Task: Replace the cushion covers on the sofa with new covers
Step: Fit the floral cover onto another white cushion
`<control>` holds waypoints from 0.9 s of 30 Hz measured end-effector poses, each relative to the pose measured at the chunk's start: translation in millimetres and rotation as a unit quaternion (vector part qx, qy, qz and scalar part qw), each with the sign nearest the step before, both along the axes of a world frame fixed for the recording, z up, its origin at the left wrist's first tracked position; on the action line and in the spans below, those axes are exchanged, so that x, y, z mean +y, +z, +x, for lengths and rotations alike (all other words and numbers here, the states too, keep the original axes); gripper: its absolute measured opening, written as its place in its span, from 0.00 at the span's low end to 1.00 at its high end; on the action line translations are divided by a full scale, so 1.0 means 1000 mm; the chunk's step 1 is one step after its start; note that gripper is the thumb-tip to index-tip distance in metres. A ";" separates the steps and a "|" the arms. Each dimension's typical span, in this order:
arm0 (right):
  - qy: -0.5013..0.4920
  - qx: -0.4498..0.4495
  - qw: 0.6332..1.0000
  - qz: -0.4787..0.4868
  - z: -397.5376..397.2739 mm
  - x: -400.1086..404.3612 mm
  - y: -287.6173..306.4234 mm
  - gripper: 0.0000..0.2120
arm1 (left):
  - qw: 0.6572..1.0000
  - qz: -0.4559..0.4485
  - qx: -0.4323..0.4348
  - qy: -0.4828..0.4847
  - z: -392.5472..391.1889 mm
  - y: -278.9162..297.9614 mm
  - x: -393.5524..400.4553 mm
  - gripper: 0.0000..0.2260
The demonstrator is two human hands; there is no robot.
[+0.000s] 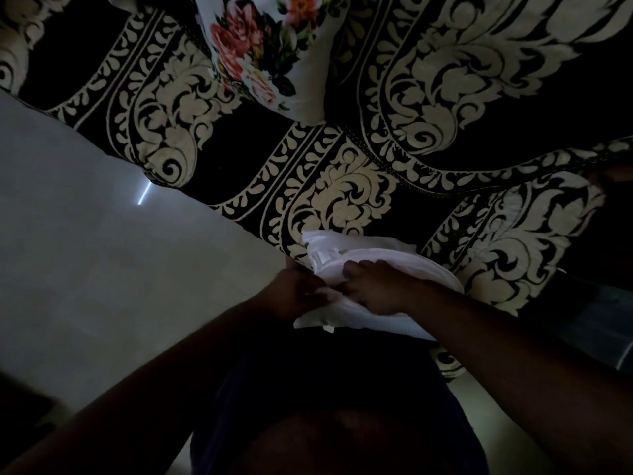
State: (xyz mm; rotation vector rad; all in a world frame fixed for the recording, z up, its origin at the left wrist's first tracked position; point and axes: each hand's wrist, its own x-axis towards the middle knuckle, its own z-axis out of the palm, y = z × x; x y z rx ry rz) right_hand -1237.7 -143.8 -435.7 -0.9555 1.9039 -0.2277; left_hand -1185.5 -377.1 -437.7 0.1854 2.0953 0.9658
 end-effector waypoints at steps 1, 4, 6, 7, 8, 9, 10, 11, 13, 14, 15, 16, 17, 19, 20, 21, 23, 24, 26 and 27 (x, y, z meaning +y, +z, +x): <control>-0.003 -0.027 1.000 0.014 0.003 -0.002 -0.004 0.18 | 0.999 -0.002 -0.017 0.042 -0.004 0.001 0.001 0.13; -0.075 -0.064 0.994 0.048 0.015 0.017 -0.014 0.15 | 0.991 -0.002 -0.051 0.121 -0.009 -0.003 0.008 0.07; -0.141 -0.106 0.984 0.020 -0.004 0.019 -0.003 0.10 | 0.973 0.009 -0.099 0.206 -0.010 -0.007 0.015 0.05; -0.194 -0.098 0.976 0.010 -0.016 0.017 0.008 0.14 | 0.969 -0.025 -0.102 0.224 -0.011 -0.013 0.019 0.08; -0.276 -0.131 0.952 -0.017 -0.022 0.022 0.011 0.15 | 0.969 -0.065 -0.102 0.214 -0.015 -0.019 0.022 0.12; -0.335 -0.152 0.929 -0.045 -0.022 0.036 0.015 0.15 | 0.968 -0.099 -0.114 0.201 -0.020 -0.023 0.024 0.15; -0.368 -0.139 0.917 -0.059 -0.023 0.037 0.014 0.16 | 0.962 -0.124 -0.136 0.201 -0.029 -0.025 0.027 0.17; -0.321 -0.036 0.946 -0.037 -0.020 0.046 0.013 0.20 | 0.957 -0.141 -0.154 0.199 -0.041 -0.023 0.029 0.19; -0.237 0.136 0.961 0.036 -0.003 0.060 0.000 0.25 | 0.960 -0.205 -0.116 0.151 -0.064 -0.023 0.030 0.20; -0.239 0.168 0.955 0.053 0.004 0.065 -0.004 0.25 | 0.959 -0.241 -0.064 0.133 -0.074 -0.022 0.029 0.20; -0.255 0.170 0.950 0.067 0.007 0.070 -0.007 0.23 | 0.959 -0.257 0.004 0.124 -0.081 -0.019 0.031 0.20; -0.269 0.184 0.943 0.074 0.007 0.073 -0.014 0.22 | 0.956 -0.259 0.084 0.114 -0.084 -0.015 0.034 0.21; -0.285 0.184 0.937 0.085 0.003 0.070 -0.019 0.20 | 0.952 -0.248 0.154 0.095 -0.084 -0.010 0.039 0.22; -0.339 0.209 0.915 0.068 -0.015 0.063 -0.023 0.17 | 0.945 -0.210 0.252 0.012 -0.079 -0.001 0.050 0.27; -0.369 0.214 0.902 0.061 -0.029 0.060 -0.023 0.16 | 0.940 -0.201 0.271 -0.046 -0.075 -0.001 0.057 0.32; -0.384 0.216 0.896 0.054 -0.043 0.057 -0.023 0.14 | 0.937 -0.207 0.265 -0.094 -0.071 -0.004 0.064 0.36; -0.383 0.193 0.902 0.041 -0.072 0.056 -0.032 0.13 | 0.930 -0.245 0.235 -0.143 -0.077 -0.020 0.069 0.39; -0.384 0.163 0.908 0.031 -0.087 0.057 -0.040 0.13 | 0.924 -0.265 0.234 -0.142 -0.086 -0.029 0.069 0.37; -0.398 0.088 0.913 0.026 -0.118 0.062 -0.062 0.14 | 0.913 -0.274 0.258 -0.155 -0.120 -0.050 0.070 0.32; -0.400 0.057 0.914 0.032 -0.132 0.066 -0.075 0.15 | 0.912 -0.264 0.260 -0.178 -0.142 -0.057 0.072 0.31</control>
